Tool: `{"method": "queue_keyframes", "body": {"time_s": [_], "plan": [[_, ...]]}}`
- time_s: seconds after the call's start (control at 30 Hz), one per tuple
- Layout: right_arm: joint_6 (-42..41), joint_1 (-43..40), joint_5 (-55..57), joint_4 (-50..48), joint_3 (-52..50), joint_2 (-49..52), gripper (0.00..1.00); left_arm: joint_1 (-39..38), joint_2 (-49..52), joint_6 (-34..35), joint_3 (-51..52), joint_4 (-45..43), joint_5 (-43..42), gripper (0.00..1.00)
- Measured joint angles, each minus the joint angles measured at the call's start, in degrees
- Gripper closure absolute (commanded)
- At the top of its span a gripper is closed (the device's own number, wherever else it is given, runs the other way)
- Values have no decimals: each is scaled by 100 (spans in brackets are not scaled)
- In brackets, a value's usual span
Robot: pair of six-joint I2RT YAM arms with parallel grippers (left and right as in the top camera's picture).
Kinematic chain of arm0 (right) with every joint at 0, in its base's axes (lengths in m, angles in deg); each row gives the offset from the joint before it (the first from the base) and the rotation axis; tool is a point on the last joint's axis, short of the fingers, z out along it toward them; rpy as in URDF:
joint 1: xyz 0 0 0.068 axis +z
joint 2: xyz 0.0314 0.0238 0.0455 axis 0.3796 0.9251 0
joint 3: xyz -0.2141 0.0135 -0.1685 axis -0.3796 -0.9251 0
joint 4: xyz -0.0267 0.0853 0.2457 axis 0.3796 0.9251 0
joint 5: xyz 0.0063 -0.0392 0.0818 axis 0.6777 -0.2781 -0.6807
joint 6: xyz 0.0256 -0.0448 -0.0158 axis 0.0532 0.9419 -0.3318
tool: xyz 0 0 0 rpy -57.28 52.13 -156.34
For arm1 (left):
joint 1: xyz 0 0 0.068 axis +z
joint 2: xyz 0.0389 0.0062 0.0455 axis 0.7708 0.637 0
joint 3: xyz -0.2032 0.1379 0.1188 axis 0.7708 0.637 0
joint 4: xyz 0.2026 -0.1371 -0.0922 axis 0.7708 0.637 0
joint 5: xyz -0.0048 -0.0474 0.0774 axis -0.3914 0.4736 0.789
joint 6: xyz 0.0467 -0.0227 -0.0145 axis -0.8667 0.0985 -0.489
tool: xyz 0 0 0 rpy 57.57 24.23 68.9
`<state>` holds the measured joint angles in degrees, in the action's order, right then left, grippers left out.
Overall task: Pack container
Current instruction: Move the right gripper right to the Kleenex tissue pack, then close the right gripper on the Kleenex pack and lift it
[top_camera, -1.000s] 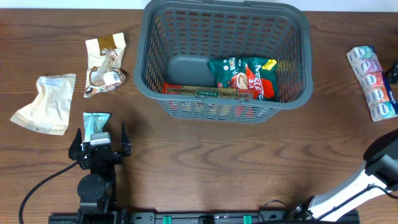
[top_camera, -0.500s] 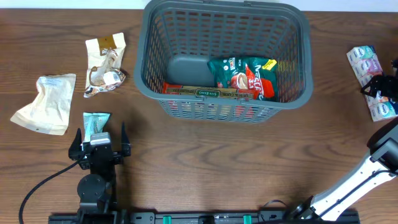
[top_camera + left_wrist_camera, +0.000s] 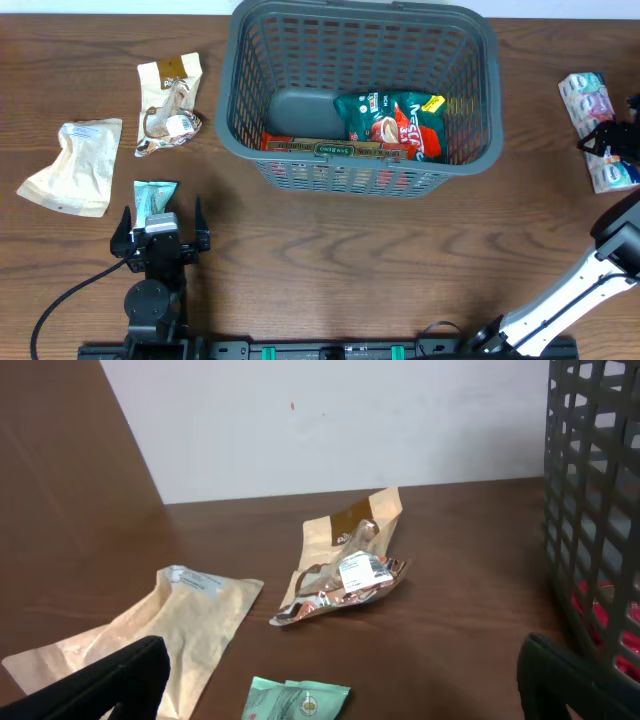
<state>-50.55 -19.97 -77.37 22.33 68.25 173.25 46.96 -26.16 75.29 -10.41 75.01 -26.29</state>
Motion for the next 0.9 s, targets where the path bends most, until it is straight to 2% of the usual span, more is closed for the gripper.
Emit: {"method": "queue_keyframes", "body": {"time_s": [0.23,0.33,0.47,0.9], "plan": [[-2,273,-203,103,-22,0,11,0,0,0,0,0,-2,1],[-15,420,-328,63,-125,0,5,0,0,0,0,2,-2,1],[-9,595,-372,55,-175,-4,1,0,0,0,0,0,-2,1],[-474,658,-181,72,-164,-240,1,0,0,0,0,0,-2,1]]}}
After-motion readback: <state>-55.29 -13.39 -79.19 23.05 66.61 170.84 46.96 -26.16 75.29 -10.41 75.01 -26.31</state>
